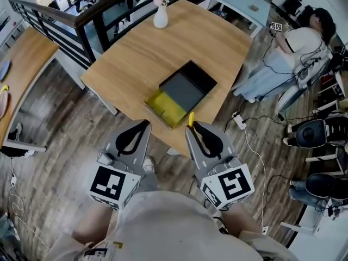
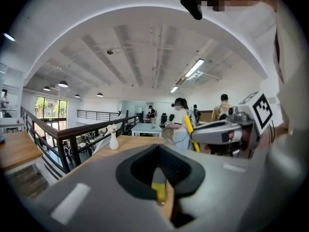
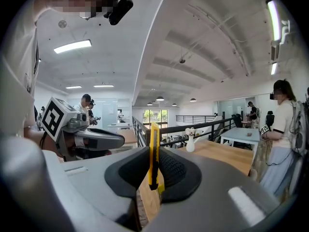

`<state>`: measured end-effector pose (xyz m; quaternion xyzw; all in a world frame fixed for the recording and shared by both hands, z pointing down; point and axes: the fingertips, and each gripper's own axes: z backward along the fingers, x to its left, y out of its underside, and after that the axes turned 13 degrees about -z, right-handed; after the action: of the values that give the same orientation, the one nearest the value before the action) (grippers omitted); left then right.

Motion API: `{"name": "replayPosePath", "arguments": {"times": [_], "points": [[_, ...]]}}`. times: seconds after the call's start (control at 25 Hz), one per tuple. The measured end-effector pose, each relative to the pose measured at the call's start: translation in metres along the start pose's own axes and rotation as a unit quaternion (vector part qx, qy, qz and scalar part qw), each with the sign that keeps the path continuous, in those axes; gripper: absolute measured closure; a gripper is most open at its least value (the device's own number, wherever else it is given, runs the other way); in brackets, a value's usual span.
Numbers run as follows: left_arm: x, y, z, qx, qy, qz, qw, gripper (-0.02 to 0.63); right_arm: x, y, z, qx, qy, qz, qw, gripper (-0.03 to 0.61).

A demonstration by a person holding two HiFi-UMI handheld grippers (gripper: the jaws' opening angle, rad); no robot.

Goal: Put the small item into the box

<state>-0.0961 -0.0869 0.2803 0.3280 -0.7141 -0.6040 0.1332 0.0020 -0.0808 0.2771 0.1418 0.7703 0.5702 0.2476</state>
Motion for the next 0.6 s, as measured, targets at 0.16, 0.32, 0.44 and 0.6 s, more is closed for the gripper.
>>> {"name": "replayPosePath", "arguments": {"times": [0.16, 0.32, 0.44, 0.6], "points": [[0.036, 0.004, -0.018, -0.015, 0.008, 0.000, 0.9998, 0.611, -0.009, -0.008, -0.032, 0.002, 0.024, -0.010, 1.000, 0.522], [0.060, 0.013, -0.032, -0.014, 0.023, 0.002, 0.9996, 0.611, -0.015, -0.010, -0.057, 0.008, 0.041, -0.012, 0.999, 0.522], [0.068, 0.022, -0.041, -0.008, 0.034, 0.008, 0.9993, 0.611, -0.016, -0.010, -0.071, 0.015, 0.047, -0.013, 0.999, 0.522], [0.071, 0.027, -0.051, -0.007, 0.049, 0.016, 0.9986, 0.611, -0.020, -0.007, -0.082, 0.026, 0.052, -0.014, 0.998, 0.522]]}}
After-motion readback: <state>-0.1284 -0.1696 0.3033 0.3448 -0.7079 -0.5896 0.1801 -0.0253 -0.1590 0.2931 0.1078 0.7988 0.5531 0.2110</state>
